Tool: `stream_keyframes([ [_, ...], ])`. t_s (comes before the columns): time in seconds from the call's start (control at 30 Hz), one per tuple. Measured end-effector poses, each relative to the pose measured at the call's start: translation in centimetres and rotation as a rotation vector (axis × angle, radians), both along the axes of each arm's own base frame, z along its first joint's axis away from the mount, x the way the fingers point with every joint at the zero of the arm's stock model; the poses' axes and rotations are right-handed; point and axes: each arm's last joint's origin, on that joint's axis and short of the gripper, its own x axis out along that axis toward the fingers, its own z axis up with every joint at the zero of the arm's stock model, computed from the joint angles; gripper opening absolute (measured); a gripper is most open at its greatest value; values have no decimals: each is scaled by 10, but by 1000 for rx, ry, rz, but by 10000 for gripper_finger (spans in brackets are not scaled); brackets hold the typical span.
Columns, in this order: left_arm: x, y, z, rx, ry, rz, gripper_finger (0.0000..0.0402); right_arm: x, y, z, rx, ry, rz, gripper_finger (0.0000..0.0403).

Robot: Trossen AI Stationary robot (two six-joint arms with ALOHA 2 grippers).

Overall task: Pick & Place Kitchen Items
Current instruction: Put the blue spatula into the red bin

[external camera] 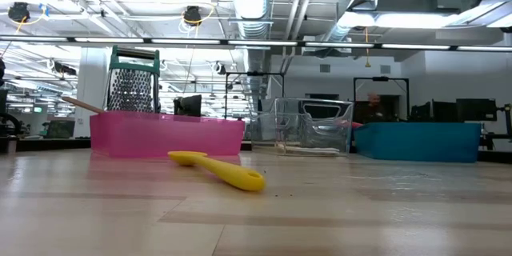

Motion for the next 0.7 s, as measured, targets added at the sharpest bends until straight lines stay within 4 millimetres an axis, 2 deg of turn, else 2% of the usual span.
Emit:
stream_keyframes([
  [0.17, 16, 8, -7, 70, 53, 366, 42, 0, 0, 0, 1, -1, 0, 255],
  [0.47, 48, 26, -39, 176, 465, 1015, 43, 0, 0, 0, 4, -2, 0, 255],
  [0.7, 71, 41, -59, 349, 708, 1319, 44, 2, -4, 0, 63, -9, -17, 255],
])
